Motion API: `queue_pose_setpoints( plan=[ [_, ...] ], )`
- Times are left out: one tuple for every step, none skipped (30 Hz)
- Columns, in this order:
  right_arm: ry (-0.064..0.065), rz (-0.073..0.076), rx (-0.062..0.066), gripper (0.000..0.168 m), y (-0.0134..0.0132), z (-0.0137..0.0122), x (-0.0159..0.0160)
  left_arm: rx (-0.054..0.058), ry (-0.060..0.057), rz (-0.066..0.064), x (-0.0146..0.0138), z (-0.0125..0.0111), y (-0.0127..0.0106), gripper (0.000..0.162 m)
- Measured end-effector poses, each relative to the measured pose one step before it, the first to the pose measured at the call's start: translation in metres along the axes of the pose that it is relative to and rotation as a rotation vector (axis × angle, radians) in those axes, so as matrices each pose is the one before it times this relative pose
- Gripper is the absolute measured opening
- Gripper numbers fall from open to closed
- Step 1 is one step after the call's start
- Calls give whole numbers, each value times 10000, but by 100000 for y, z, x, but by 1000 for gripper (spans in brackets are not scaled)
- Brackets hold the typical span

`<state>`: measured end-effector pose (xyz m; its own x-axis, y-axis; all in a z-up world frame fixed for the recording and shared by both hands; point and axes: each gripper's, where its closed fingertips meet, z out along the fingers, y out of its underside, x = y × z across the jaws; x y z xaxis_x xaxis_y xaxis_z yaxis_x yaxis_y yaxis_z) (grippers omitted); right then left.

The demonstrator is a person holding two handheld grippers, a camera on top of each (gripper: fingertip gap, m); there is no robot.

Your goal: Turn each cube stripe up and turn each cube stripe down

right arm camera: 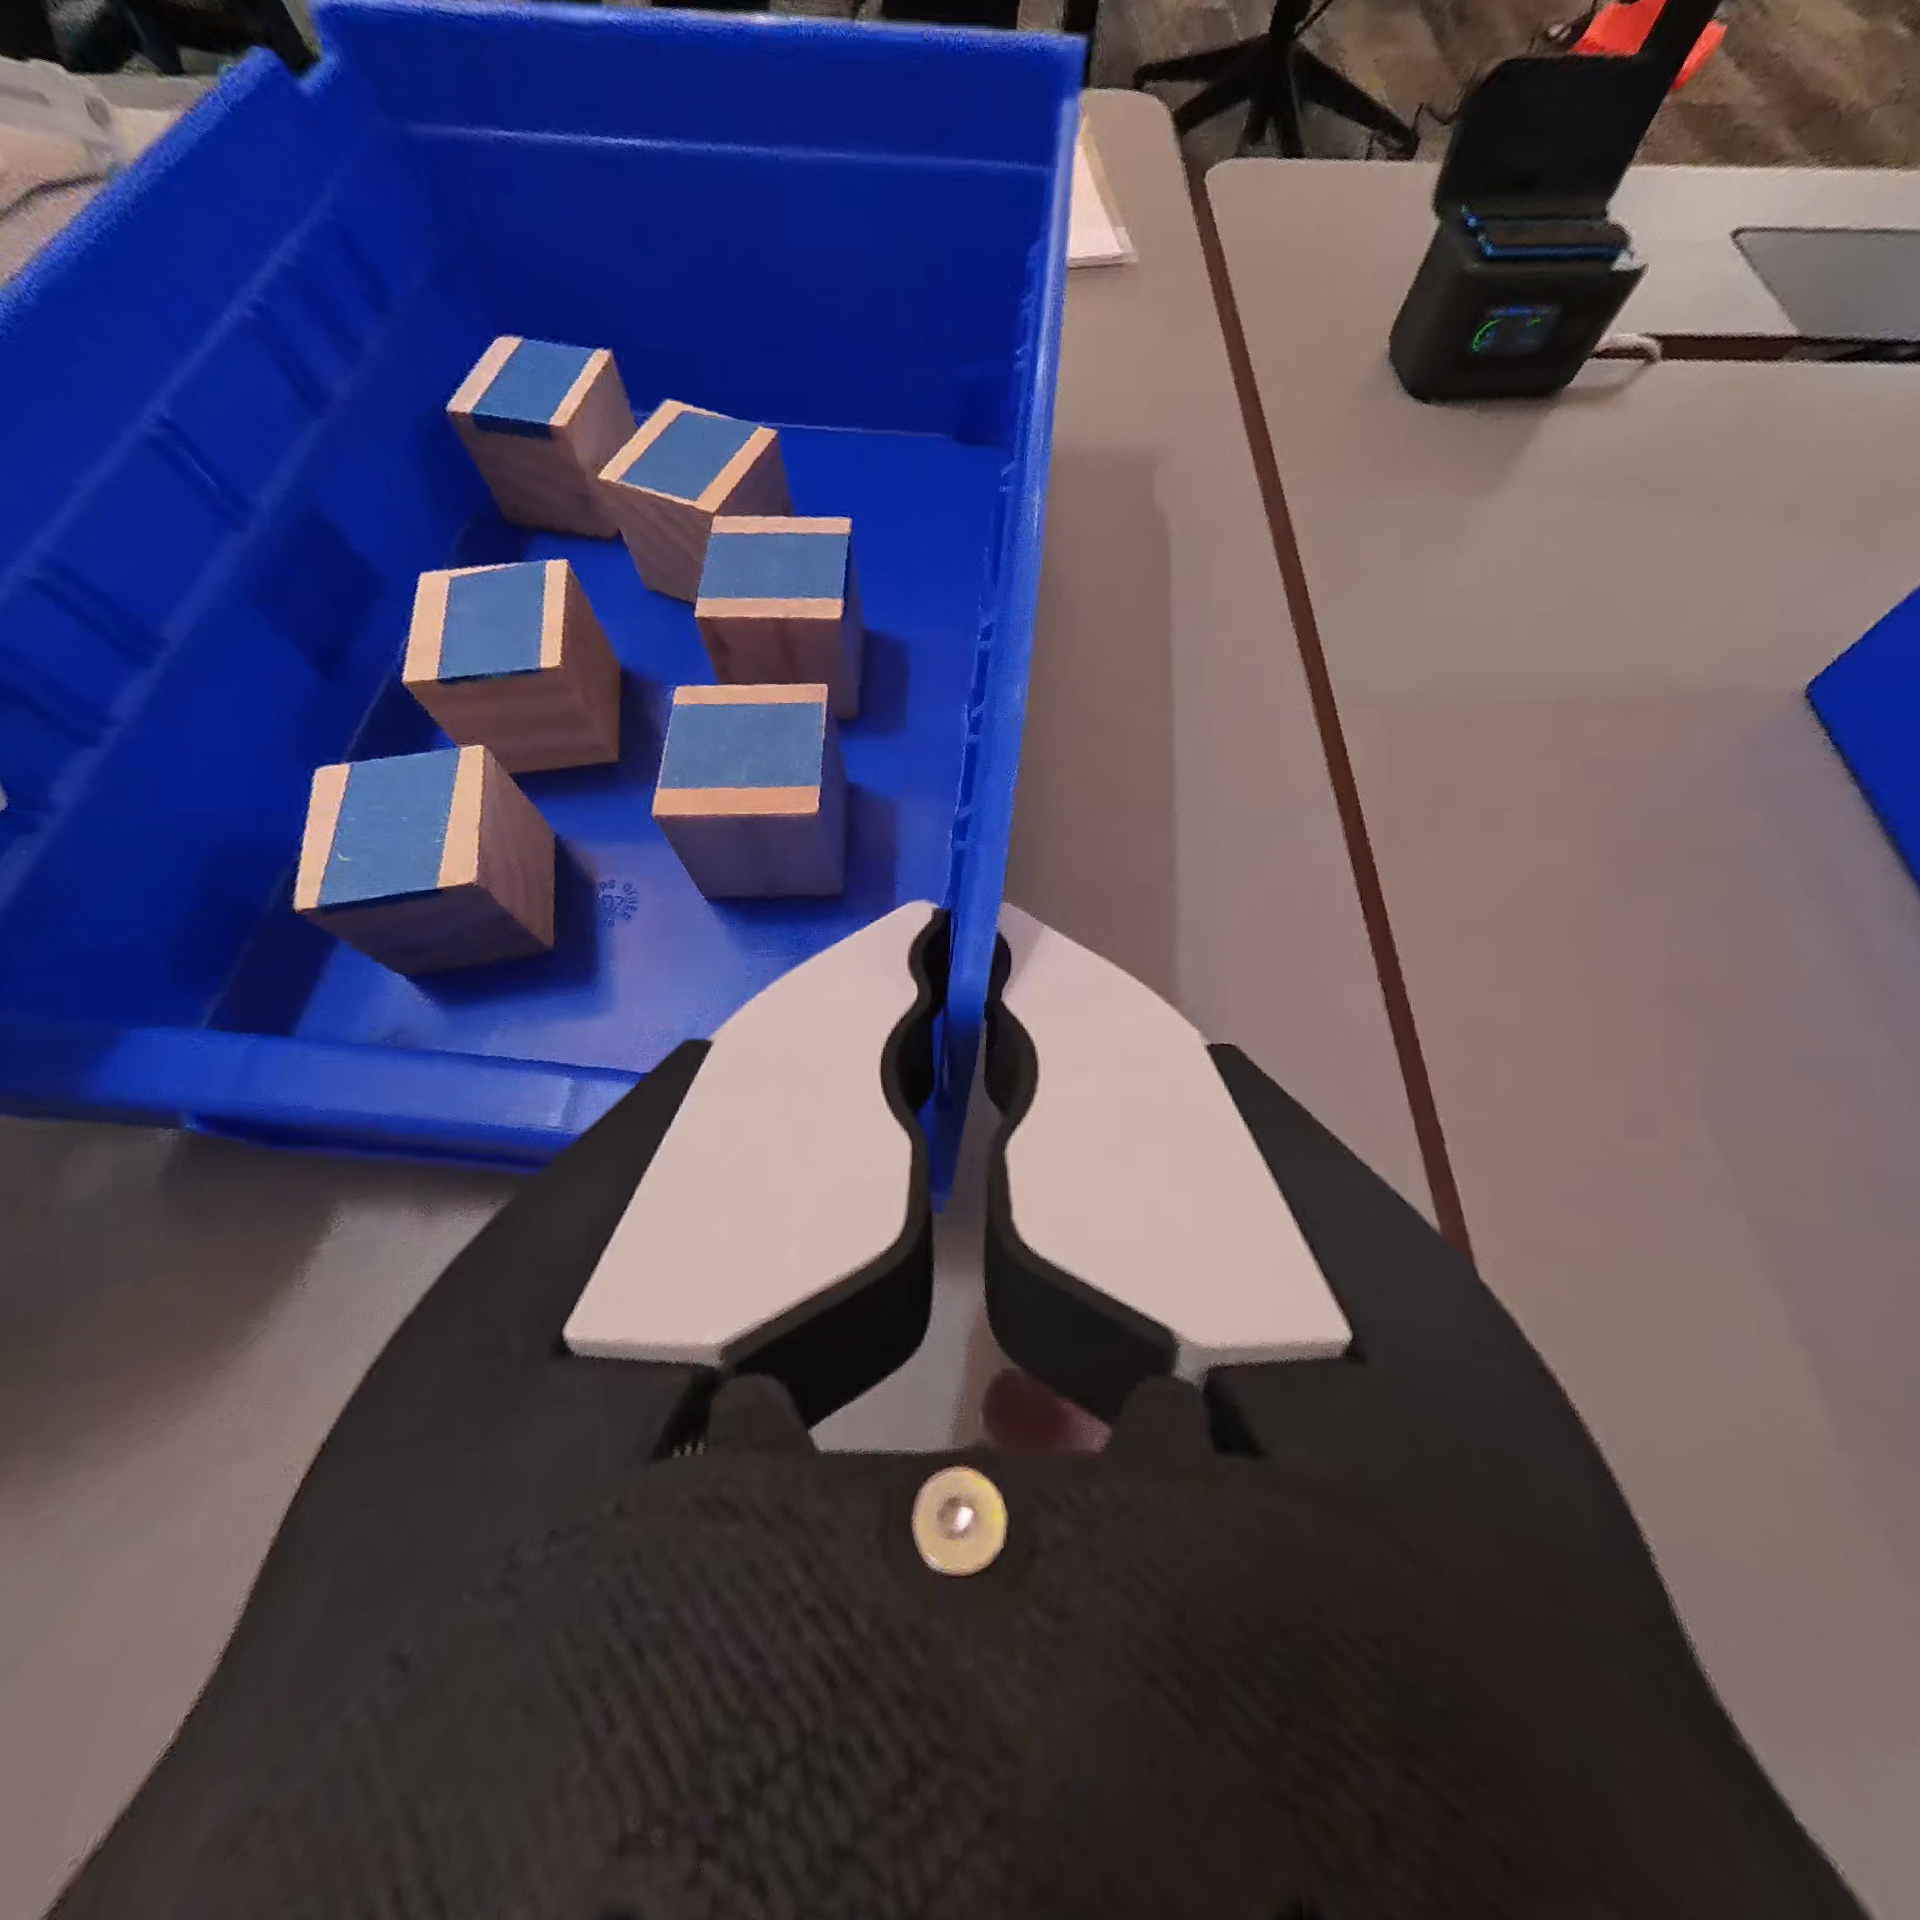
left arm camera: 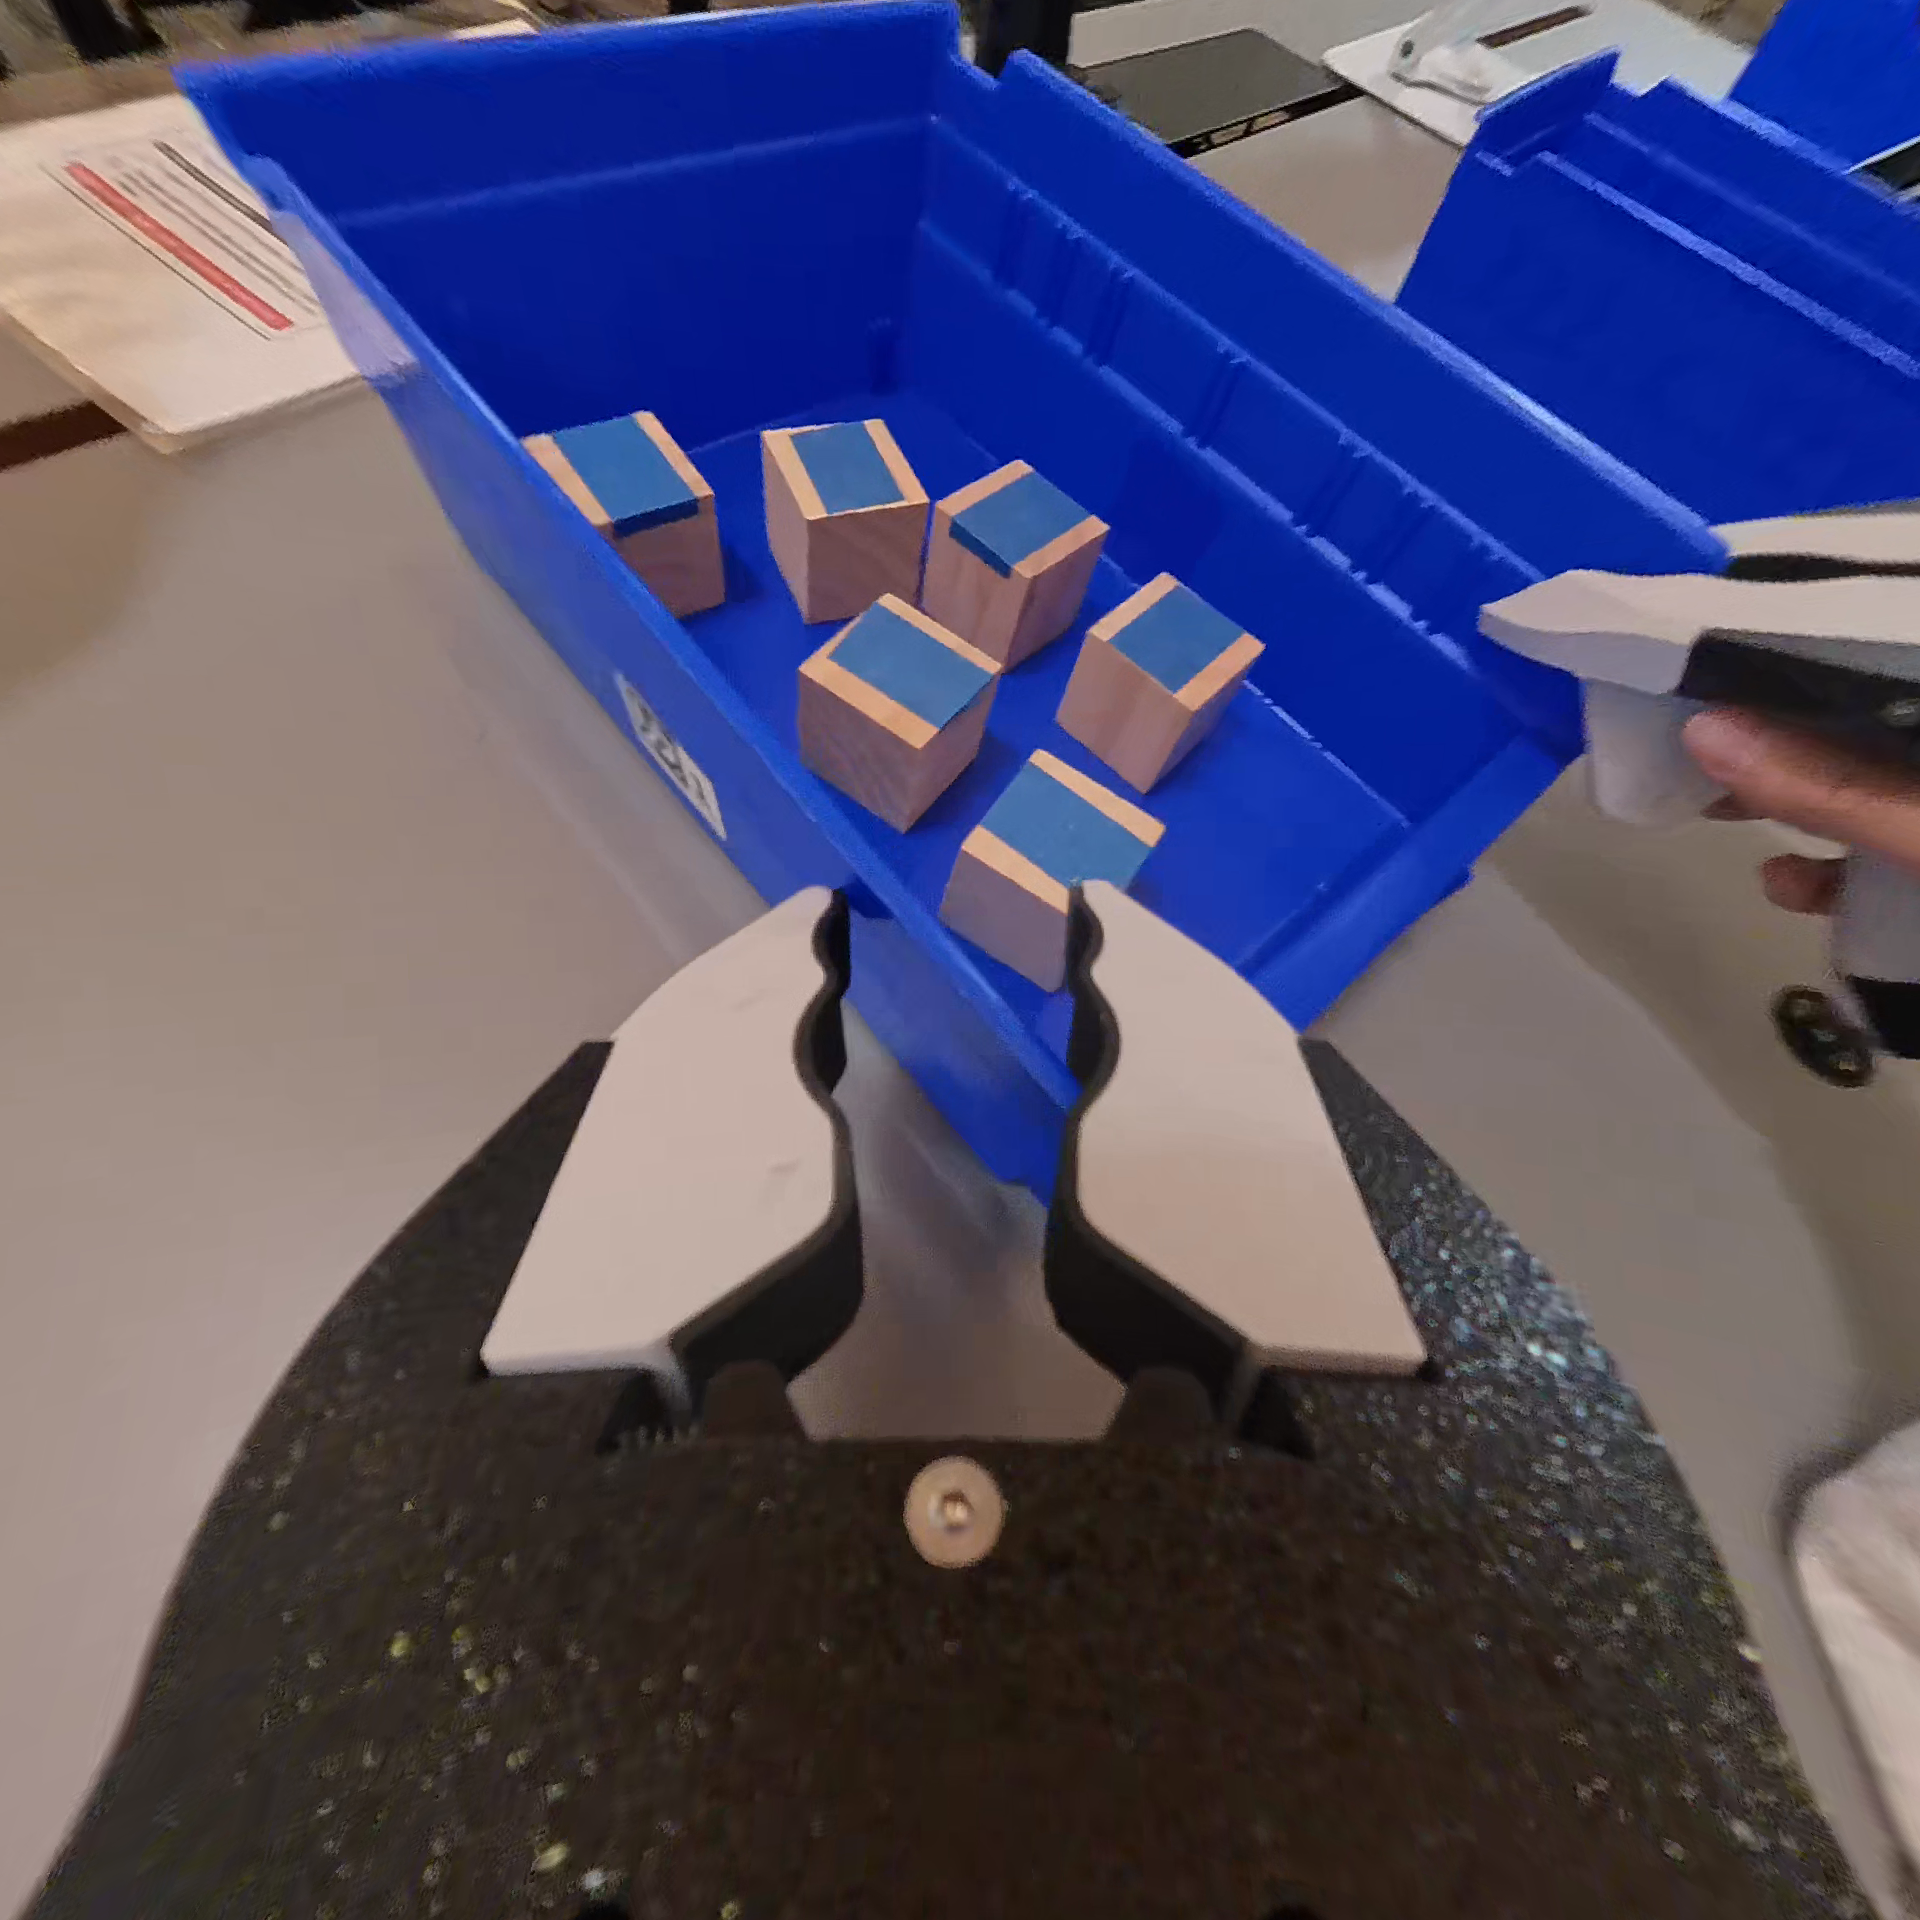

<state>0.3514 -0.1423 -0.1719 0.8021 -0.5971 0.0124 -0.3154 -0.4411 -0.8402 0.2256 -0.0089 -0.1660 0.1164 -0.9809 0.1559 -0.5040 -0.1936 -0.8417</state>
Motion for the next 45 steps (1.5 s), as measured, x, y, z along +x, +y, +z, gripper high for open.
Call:
queue_pose_setpoints(
  plan=[
    [-93,21,-184,4,69,-61,-297,-8,-301,234,-368,-141,10,35],
    [-85,-23,-86,5,-23,-80,-348,-36,-299,217,-426,-149,34,32],
    [-104,-127,-141,5,50,-106,-439,-45,-297,187,-448,-168,57,28],
    [-87,-229,-211,5,153,-78,-475,-61,-214,91,-381,-195,97,26],
    [-49,-224,-209,6,146,-88,-452,-74,-133,50,-350,-229,154,24],
    [-117,-161,-223,6,144,-136,-528,-58,-120,52,-384,-288,194,23],
    [-125,-104,-158,7,60,-142,-559,-49,-87,26,-352,-350,231,22],
    [-81,-34,-135,7,70,-148,-616,-50,-68,16,-333,-420,308,22],
    [-28,-58,-142,7,117,-160,-709,-53,-93,45,-372,-535,367,21],
    [18,-92,-69,7,120,-173,-847,-58,-104,58,-433,-630,443,21],
    [34,-46,-18,7,116,-209,-976,-51,-92,28,-537,-706,513,20],
    [27,-24,30,7,70,-210,-1106,-29,-78,-11,-633,-769,565,19],
    [42,-48,39,7,118,-187,-1241,-16,-79,-3,-762,-834,623,19],
    [-8,-173,38,8,171,-161,-1431,-19,-101,20,-904,-904,646,18],
    [-62,-157,109,8,107,-217,-1623,-25,-106,23,-1015,-977,705,18],
    [-101,-108,146,9,56,-233,-1753,-22,-97,17,-1077,-1023,752,17],
    [-114,-134,159,9,-20,-224,-1818,-14,-108,-10,-1154,-1036,796,16],
    [-101,-151,162,10,-169,-149,-1847,-20,-126,-37,-1210,-1036,862,15],
    [-68,-233,127,10,-275,-18,-1834,-4,-141,-66,-1277,-1032,873,14],
    [-80,-331,84,11,-361,112,-1834,6,-174,-110,-1387,-1026,860,14],
    [-141,-363,73,11,-481,222,-1845,-20,-221,-121,-1503,-1017,853,13],
    [-221,-293,51,12,-580,340,-1888,-36,-258,-111,-1579,-1031,857,12],
    [-279,-264,15,13,-589,383,-1886,-35,-269,-110,-1626,-1042,855,12],
    [-310,-287,64,13,-674,406,-1873,-49,-256,-126,-1644,-1003,881,11],
    [-299,-175,121,14,-760,474,-1786,-43,-238,-143,-1647,-923,848,11],
    [-299,-122,117,14,-765,585,-1704,-20,-230,-152,-1665,-856,779,11],
    [-323,-138,110,14,-820,661,-1654,-39,-239,-132,-1689,-774,723,10],
    [-316,-132,95,15,-860,761,-1570,-64,-250,-121,-1714,-648,672,10],
    [-239,-182,50,15,-850,865,-1393,-51,-236,-120,-1699,-518,555,10],
    [-178,-235,10,15,-847,898,-1233,-36,-209,-105,-1638,-386,452,9],
    [-148,-227,0,16,-836,909,-1114,-24,-167,-88,-1537,-250,380,9],
    [-77,-155,21,16,-830,888,-880,-17,-120,-90,-1402,-121,300,9],
    [-44,-61,51,16,-778,846,-708,-14,-98,-99,-1240,-41,270,9],
    [-74,17,36,16,-688,708,-628,-1,-70,-84,-1060,-9,200,9],
    [-96,47,7,16,-538,561,-555,18,-40,-46,-876,16,139,9],
    [-59,33,-9,16,-427,432,-445,30,-6,-36,-700,35,97,9],
    [2,-21,7,16,-329,321,-321,38,32,-41,-523,47,62,9],
    [17,-55,-7,16,-226,224,-230,61,63,-40,-373,44,41,9],
    [-22,-33,-21,17,-158,124,-174,78,107,-71,-216,10,37,10],
    [-82,-14,-54,18,-71,6,-131,93,191,-129,-74,-23,38,11],
    [-195,22,-9,20,-99,-147,-133,87,325,-201,127,-114,15,16],
    [-297,174,105,30,-305,-350,-133,144,441,-308,275,-340,-116,21],
    [-296,411,298,41,-818,-686,-54,277,373,-404,164,-664,-420,26],
    [-355,478,366,51,-1306,-954,-118,356,228,-344,-106,-939,-672,31],
    [-382,371,492,61,-1858,-1038,-242,345,172,-172,-264,-1126,-812,36]
  ],
)
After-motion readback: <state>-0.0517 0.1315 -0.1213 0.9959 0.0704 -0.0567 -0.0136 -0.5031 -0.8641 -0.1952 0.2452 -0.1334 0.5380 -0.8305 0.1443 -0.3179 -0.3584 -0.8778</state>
